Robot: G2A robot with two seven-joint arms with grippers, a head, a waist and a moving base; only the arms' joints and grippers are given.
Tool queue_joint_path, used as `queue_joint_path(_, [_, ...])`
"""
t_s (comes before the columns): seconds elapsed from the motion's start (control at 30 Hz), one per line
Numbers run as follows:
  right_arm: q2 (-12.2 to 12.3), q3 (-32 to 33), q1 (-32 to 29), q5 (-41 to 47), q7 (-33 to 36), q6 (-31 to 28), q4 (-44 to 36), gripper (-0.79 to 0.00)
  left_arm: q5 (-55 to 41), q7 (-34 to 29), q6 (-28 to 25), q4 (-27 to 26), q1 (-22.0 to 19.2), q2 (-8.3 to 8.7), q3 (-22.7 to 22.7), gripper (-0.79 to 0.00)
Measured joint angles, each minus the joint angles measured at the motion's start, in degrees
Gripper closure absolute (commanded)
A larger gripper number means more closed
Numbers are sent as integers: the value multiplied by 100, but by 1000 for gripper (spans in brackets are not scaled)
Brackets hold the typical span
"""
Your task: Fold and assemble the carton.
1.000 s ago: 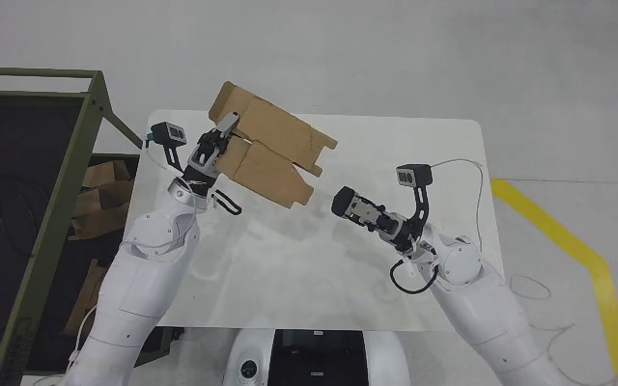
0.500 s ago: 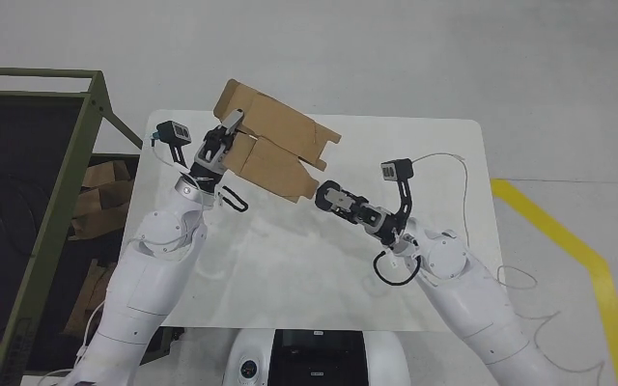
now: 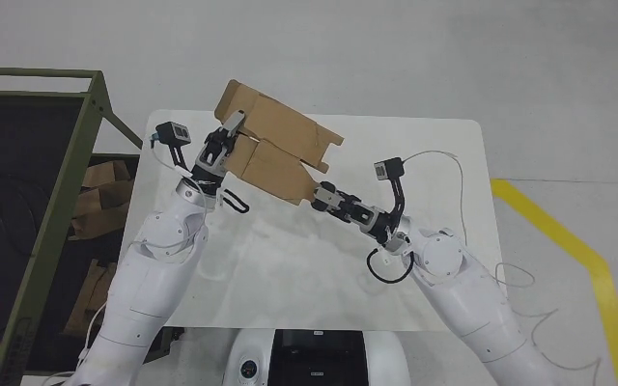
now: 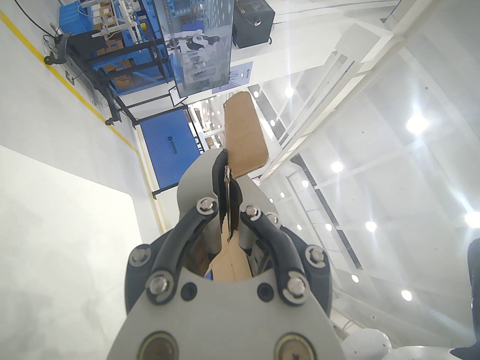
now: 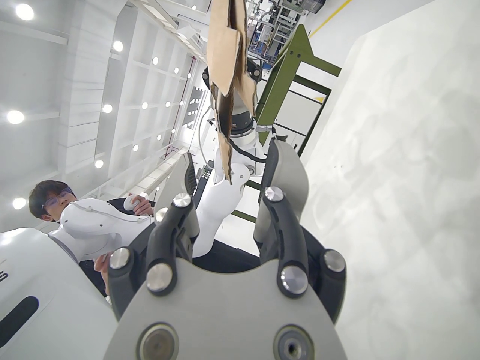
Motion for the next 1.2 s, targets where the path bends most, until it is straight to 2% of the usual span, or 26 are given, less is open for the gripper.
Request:
queue_joint_path(0.47, [-28,25,-28,-78,97,61,-61,-237,115,-12,-39,-6,55,-62,-39,0])
queue_joint_path(1.2, [-70,58,-58,-7,259,110,-96,-40,262,-69,-21,-22,100,-144,-90,0])
